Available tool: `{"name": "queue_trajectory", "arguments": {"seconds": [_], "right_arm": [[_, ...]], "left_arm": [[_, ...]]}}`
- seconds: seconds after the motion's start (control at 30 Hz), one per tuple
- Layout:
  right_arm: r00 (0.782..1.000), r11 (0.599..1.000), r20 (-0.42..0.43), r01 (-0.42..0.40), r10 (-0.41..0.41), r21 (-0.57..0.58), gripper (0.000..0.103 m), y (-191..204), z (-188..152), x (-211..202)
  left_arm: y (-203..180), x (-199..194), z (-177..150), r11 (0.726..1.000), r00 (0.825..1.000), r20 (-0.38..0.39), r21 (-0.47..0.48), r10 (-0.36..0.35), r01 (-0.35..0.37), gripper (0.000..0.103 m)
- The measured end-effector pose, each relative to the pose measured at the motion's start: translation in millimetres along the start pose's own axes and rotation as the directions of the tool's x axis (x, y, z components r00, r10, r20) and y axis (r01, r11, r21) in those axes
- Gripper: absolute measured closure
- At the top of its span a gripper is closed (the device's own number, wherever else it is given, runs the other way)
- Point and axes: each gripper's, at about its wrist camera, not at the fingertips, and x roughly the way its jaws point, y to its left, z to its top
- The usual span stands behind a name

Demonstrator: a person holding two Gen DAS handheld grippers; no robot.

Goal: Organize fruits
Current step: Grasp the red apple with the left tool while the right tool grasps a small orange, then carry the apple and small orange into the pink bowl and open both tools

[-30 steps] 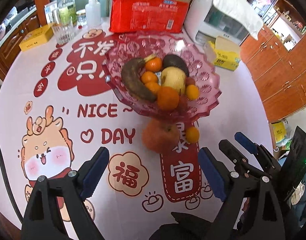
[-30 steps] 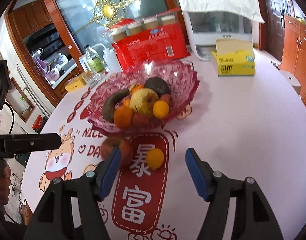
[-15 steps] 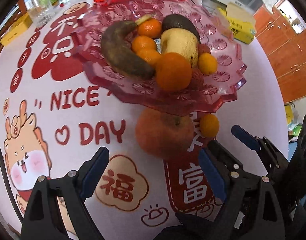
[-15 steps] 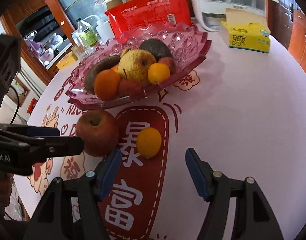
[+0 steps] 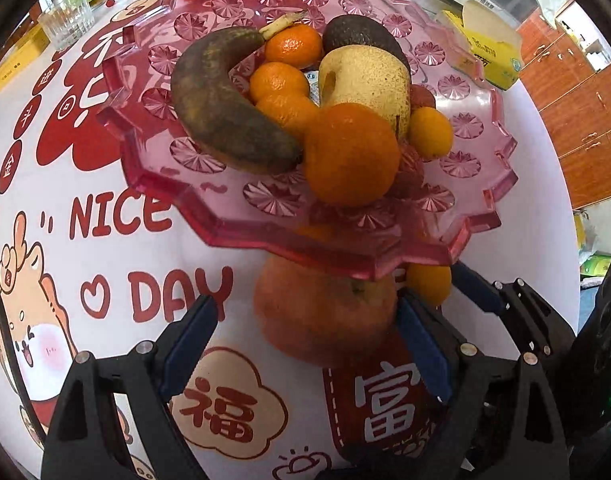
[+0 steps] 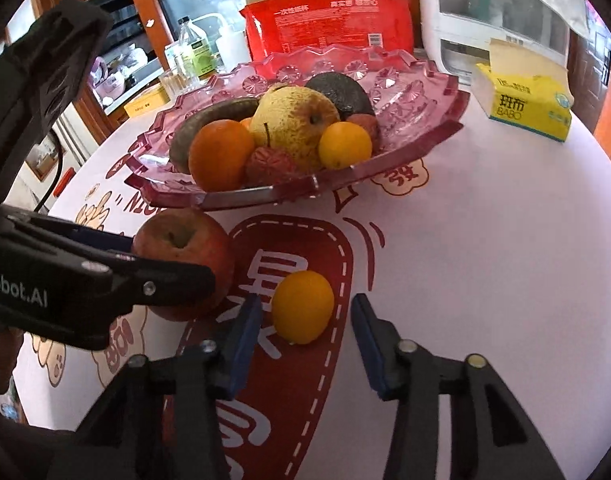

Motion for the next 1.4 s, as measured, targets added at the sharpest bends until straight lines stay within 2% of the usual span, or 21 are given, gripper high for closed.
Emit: {"name": "queue_trajectory", "arguments": {"seconds": [0.1, 0.17, 0.23, 0.5, 0.73, 0.93, 1.13, 1.4], "right_arm": [[1.000, 1.000, -0.009, 0.001, -0.002, -0.024, 0.072, 3, 0, 0], [1.000, 0.999, -0.013, 0.006, -0.007, -0.034, 0.072, 5, 0, -1], [1.000, 0.999, -0.019, 0.005, -0.005, -0.038, 0.072, 6, -1, -2], [1.000, 1.000, -0.002, 0.000, 0.000, -0.019, 0.072, 6, -4, -17], [0.999, 0.999, 0.029, 0.031, -0.030, -0.031, 0.072, 4, -3, -38], [0.995, 0.997, 0.081, 0.064, -0.061, -0.039, 0.072, -2, 6, -63], [0.989, 0.996, 0.133, 0.075, -0.068, -0.054, 0.072, -3, 18, -82], [0.985, 0.995, 0.169, 0.046, -0.030, -0.091, 0.072, 10, 26, -88]], "left_arm": [[-4, 8, 6, 1.000, 1.000, 0.003, -0.003, -0.017, 0.017, 0.018], [-6, 9, 8, 0.999, 0.999, 0.001, 0.001, -0.033, 0.033, 0.027], [-13, 10, 10, 0.999, 0.999, 0.002, 0.006, -0.038, 0.038, 0.031], [-11, 8, 3, 0.999, 1.000, -0.012, -0.025, -0.029, 0.029, 0.032], [1, -21, -26, 0.997, 0.999, 0.027, -0.065, -0.034, 0.036, 0.032], [12, -60, -40, 0.998, 0.997, 0.081, -0.068, 0.006, -0.001, 0.032], [29, -107, -37, 0.996, 0.985, 0.171, -0.091, 0.024, -0.009, 0.032], [31, -153, 2, 0.997, 0.945, 0.328, -0.069, 0.007, 0.017, 0.032]]}}
